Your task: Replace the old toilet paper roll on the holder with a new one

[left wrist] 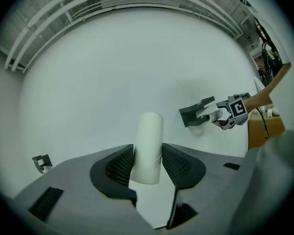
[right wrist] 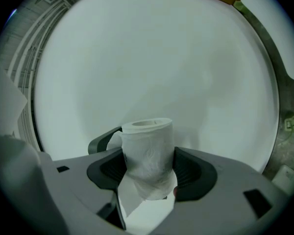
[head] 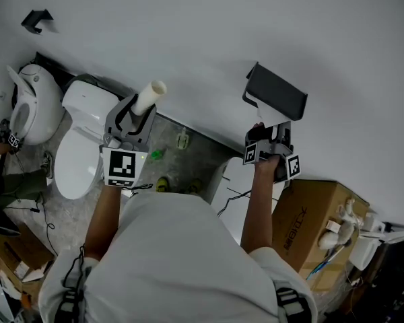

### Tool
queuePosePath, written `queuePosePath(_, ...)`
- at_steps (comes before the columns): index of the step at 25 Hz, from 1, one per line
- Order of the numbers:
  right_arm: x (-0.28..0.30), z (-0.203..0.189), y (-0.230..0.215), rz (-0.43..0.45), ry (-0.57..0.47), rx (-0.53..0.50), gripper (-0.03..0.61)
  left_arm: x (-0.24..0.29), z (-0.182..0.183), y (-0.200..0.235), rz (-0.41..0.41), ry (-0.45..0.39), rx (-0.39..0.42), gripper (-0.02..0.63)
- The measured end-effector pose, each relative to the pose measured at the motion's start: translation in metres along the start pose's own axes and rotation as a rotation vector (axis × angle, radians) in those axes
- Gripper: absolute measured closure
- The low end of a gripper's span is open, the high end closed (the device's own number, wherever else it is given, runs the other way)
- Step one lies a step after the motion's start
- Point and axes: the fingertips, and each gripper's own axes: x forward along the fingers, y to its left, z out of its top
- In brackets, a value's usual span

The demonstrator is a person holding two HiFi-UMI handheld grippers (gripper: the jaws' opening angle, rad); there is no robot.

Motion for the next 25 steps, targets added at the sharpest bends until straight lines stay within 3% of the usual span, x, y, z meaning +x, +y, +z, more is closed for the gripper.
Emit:
queuePosePath(15,0.015,-0.062,-0.012,-0.02,0.131,-0.003,0.304,-0.024,-0.021,0.018,0.055,0.038,-0.028,0.411)
queuePosePath(25,0.003,-0.064,-0.013,-0.034,0.135,-0.003,0.285,-0.027,-0.02,0.017,0.039,0.026,-0.039,0.411)
